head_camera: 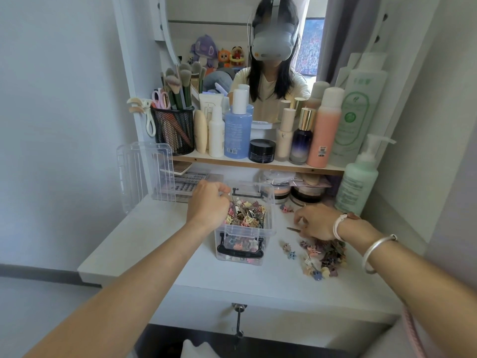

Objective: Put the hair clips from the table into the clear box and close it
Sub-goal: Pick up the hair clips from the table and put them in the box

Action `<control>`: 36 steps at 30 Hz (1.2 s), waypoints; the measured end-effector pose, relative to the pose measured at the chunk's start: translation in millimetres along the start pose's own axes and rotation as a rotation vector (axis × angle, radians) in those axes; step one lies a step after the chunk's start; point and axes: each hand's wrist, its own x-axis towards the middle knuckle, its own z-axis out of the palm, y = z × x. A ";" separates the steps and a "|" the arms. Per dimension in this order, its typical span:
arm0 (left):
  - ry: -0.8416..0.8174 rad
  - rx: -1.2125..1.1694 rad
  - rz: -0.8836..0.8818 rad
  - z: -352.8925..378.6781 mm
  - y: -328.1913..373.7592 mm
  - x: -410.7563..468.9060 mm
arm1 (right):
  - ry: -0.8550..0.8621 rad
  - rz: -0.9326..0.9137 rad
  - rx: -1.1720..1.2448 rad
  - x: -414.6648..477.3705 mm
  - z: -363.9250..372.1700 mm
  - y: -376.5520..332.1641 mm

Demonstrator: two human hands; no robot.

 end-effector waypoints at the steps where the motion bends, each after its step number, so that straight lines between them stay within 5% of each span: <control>1: 0.001 -0.002 -0.002 0.2 0.2 0.2 | 0.013 -0.007 0.021 2.0 0.8 0.2; 20: 0.004 -0.009 -0.011 -1.0 2.8 -2.2 | 0.186 -0.053 0.133 3.5 0.5 -6.8; 24: 0.009 -0.031 -0.019 -0.7 3.2 -2.9 | 0.482 -0.095 0.620 -4.1 -36.5 -17.8; 27: 0.010 -0.077 -0.045 0.3 3.5 -3.8 | 0.297 -0.241 1.066 -11.6 -59.8 -40.5; 30: 0.009 -0.091 -0.049 -0.2 5.4 -5.9 | 0.151 -0.273 0.942 -12.3 -58.8 -56.5; 36: 0.021 -0.044 -0.035 -2.4 7.9 -8.3 | 0.185 -0.167 0.613 -18.8 -47.8 -24.3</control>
